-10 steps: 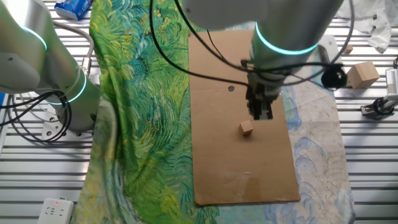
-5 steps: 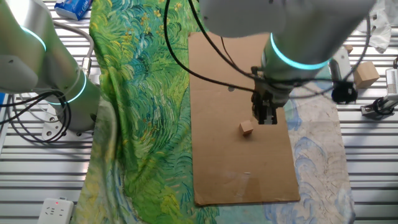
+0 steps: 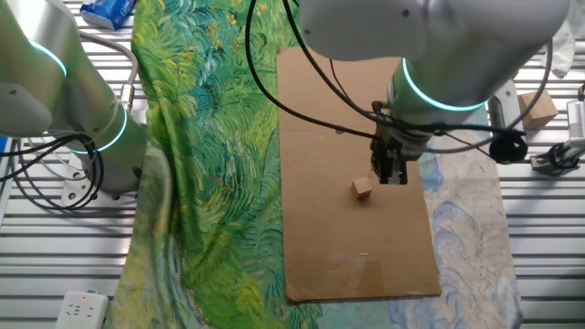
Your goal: Hold a small block with the gripper and sweep it from left to right on the table
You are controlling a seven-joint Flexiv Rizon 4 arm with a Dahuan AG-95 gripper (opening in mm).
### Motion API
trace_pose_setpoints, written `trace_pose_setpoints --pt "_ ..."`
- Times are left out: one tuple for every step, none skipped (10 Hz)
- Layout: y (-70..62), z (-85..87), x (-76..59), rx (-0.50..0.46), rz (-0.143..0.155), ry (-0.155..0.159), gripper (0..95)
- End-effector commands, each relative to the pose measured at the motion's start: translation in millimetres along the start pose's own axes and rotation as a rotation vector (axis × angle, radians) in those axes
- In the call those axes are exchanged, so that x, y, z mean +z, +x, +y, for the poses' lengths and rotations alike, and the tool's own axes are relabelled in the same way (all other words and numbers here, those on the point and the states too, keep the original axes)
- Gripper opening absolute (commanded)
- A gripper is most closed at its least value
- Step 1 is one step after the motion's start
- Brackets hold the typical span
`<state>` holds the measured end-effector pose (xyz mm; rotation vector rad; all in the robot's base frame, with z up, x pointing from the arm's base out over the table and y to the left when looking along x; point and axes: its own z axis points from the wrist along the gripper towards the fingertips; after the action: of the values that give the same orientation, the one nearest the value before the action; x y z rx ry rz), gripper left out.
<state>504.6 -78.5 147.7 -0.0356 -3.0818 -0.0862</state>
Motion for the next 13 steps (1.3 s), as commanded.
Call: trace_pose_setpoints --pt "-0.4 0.7 0.0 0.002 0.005 -0.001 0.0" --pt "-0.4 0.7 0.0 -0.007 -0.015 -0.002 0.0" --pt "-0.4 0.7 0.0 -0.013 -0.012 0.004 0.0" --pt "-0.4 0.7 0.0 -0.023 -0.006 0.01 0.0" --pt "-0.4 0.7 0.0 -0.033 0.026 0.033 0.0" --pt "-0.4 0.7 0.0 -0.049 0.055 0.069 0.0" --pt "-0.4 0.7 0.0 -0.061 0.072 0.082 0.0" --pt "-0.4 0.7 0.0 -0.063 0.082 0.091 0.0" --pt "-0.4 0.7 0.0 -0.065 0.085 0.094 0.0" --pt "-0.4 0.7 0.0 -0.065 0.085 0.095 0.0" --pt "-0.4 0.7 0.0 -0.067 0.086 0.095 0.0" --pt "-0.4 0.7 0.0 -0.067 0.088 0.097 0.0" --pt "-0.4 0.7 0.0 -0.063 0.087 0.098 0.0"
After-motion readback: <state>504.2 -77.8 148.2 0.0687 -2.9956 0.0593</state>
